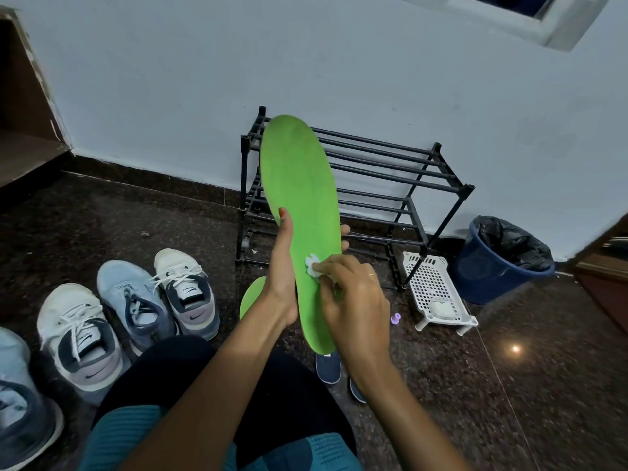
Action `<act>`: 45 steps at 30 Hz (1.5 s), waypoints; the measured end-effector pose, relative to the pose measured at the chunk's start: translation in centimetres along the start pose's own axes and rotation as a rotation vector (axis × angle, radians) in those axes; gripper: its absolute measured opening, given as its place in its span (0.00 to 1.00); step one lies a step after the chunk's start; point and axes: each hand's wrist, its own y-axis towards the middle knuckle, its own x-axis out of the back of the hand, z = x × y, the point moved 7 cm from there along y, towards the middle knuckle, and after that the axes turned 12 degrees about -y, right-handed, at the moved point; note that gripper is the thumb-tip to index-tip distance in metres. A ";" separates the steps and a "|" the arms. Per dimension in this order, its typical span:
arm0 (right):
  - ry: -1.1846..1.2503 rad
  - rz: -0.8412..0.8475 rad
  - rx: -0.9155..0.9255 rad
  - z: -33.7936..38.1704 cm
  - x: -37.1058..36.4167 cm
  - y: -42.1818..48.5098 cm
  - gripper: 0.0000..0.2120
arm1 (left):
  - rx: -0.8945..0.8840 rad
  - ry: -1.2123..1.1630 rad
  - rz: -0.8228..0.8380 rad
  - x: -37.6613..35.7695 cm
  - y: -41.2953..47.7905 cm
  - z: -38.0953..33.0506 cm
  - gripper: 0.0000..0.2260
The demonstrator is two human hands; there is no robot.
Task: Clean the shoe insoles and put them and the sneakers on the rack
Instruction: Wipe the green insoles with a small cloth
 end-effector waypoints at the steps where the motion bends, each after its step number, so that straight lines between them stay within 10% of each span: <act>1: -0.025 -0.006 0.006 -0.1 0.1 0.3 0.06 | 0.018 0.027 -0.007 0.0 0.0 0.2 0.34; 45: 0.186 -0.080 -0.115 -2.5 -0.3 7.8 0.08 | 0.075 0.079 -0.026 -0.6 -0.9 1.5 0.25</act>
